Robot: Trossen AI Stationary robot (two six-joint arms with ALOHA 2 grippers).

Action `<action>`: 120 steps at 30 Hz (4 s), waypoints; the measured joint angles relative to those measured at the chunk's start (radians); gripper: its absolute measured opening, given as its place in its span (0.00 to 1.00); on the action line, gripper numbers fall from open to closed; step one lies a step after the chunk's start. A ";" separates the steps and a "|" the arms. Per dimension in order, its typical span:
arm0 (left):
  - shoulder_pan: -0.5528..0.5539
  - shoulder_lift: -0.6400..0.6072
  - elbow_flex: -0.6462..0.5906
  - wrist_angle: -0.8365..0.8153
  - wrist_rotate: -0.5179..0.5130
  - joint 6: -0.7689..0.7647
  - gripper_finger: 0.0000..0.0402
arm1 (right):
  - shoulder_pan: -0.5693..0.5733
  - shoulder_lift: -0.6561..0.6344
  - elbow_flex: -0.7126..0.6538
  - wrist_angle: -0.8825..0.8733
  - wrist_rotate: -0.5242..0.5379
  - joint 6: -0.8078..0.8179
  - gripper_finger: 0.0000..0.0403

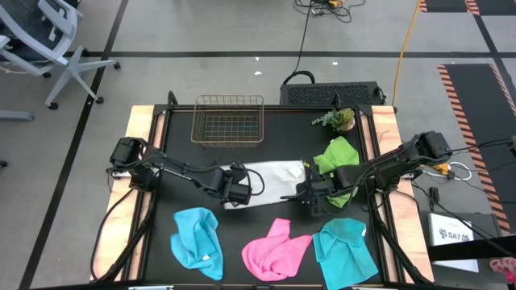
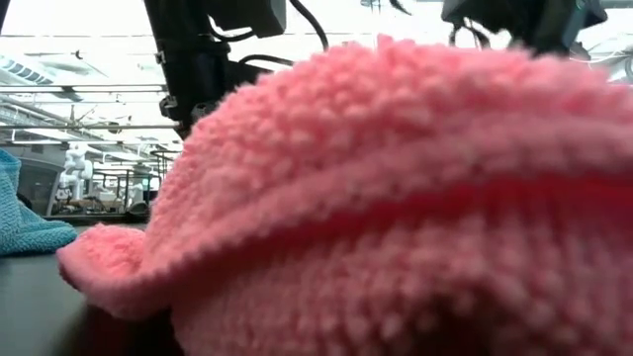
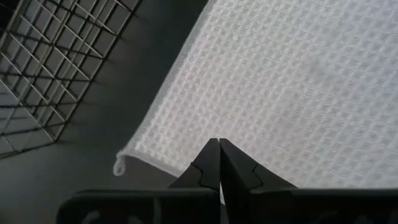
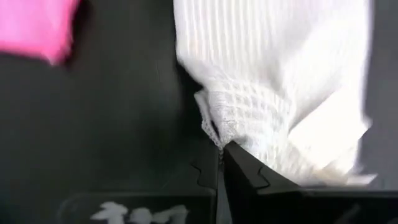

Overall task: Fold microfiber towels
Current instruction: Fold the gray microfiber cloth

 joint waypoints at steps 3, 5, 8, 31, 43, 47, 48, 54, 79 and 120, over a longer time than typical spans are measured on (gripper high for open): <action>-0.016 -0.034 0.000 -0.021 -0.002 -0.063 0.00 | -0.018 0.000 0.045 -0.002 -0.002 -0.050 0.00; -0.034 -0.078 0.002 -0.042 -0.030 -0.114 0.00 | -0.037 0.000 0.062 -0.005 -0.001 -0.077 0.00; -0.073 -0.153 0.001 -0.129 -0.098 -0.213 0.00 | -0.067 0.000 0.081 -0.033 -0.005 -0.115 0.00; -0.431 -0.292 -0.098 -0.629 0.027 -0.975 0.00 | -0.137 0.449 0.617 -0.040 -0.227 -0.501 0.00; -0.573 -0.292 -0.156 -0.629 0.120 -1.174 0.00 | -0.142 0.595 0.838 -0.050 -0.245 -0.614 0.00; -0.579 -0.291 -0.156 -0.628 0.119 -1.181 0.00 | -0.150 0.597 0.832 -0.056 -0.245 -0.583 0.00; -0.579 -0.291 -0.156 -0.627 0.116 -1.181 0.00 | -0.152 0.597 0.831 -0.053 -0.245 -0.582 0.00; -0.575 -0.291 -0.156 -0.628 0.100 -1.177 0.00 | -0.162 0.597 0.829 -0.020 -0.263 -0.501 0.03; -0.302 -0.291 -0.156 -0.470 -0.108 -0.782 0.01 | -0.079 0.455 0.828 -0.372 0.001 -0.184 0.37; -0.131 -0.291 -0.155 -0.323 -0.151 -0.515 0.01 | 0.041 0.454 0.358 -0.094 0.074 -0.213 0.27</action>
